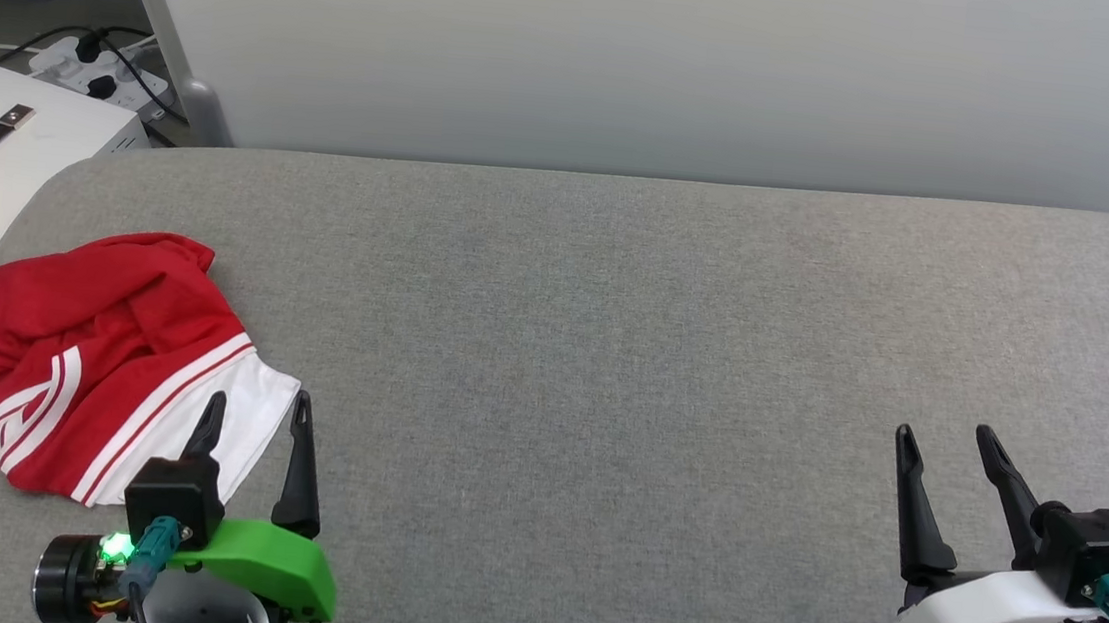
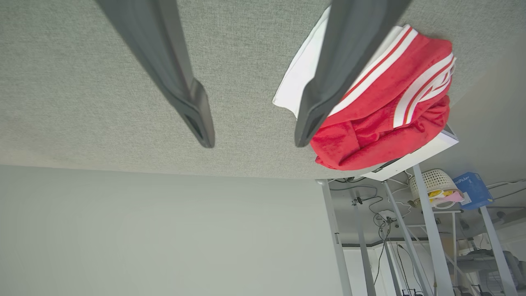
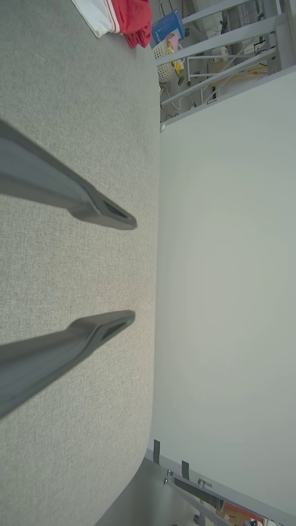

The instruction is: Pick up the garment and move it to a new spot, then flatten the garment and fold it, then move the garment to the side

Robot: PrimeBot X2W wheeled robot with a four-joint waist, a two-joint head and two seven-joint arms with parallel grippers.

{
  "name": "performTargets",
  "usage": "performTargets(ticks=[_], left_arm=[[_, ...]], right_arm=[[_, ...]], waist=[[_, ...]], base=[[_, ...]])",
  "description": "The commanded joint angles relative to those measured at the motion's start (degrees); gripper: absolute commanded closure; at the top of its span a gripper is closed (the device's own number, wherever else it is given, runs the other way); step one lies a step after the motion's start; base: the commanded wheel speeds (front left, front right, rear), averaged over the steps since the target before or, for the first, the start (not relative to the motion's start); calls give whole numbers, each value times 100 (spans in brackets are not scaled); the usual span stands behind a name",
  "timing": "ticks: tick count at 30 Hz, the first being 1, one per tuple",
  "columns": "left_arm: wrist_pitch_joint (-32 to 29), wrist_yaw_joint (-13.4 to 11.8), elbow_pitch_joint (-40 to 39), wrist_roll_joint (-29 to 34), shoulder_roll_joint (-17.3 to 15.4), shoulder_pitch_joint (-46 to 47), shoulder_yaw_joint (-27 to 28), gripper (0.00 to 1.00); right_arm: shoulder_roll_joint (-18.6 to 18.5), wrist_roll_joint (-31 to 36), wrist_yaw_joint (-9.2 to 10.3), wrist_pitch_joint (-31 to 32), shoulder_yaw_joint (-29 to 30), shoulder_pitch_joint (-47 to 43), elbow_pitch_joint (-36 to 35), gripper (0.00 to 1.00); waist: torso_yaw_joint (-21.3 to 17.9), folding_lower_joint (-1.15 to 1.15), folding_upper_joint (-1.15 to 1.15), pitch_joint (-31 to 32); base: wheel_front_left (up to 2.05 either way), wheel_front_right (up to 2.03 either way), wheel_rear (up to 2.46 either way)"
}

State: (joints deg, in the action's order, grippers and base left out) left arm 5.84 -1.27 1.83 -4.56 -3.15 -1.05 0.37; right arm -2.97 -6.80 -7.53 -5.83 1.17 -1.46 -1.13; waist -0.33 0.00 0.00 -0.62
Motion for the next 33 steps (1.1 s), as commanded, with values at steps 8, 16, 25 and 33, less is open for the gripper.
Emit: performTargets(ticks=[8, 16, 25, 33], left_arm=[[161, -75, 136, -60, 14, 6, 17, 0], [259, -120, 202, -58, 15, 16, 0, 0], [400, -174, 268, -209, 18, 94, 127, 0], [495, -217, 286, -363, 20, 150, 297, 0]], right_arm=[[5, -144, 2, -173, -6, -138, 54, 0], [5, -217, 2, -269, 23, -180, 55, 0], [6, -206, 3, -409, -102, -163, -61, 0], [7, -92, 3, -502, -277, -97, -163, 0]], waist=[[0, 0, 0, -3], [52, 0, 0, -17], [526, 0, 0, -133], [1018, 0, 0, -275]], base=[[0, 0, 0], [0, 0, 0], [0, 0, 0], [0, 0, 0]])
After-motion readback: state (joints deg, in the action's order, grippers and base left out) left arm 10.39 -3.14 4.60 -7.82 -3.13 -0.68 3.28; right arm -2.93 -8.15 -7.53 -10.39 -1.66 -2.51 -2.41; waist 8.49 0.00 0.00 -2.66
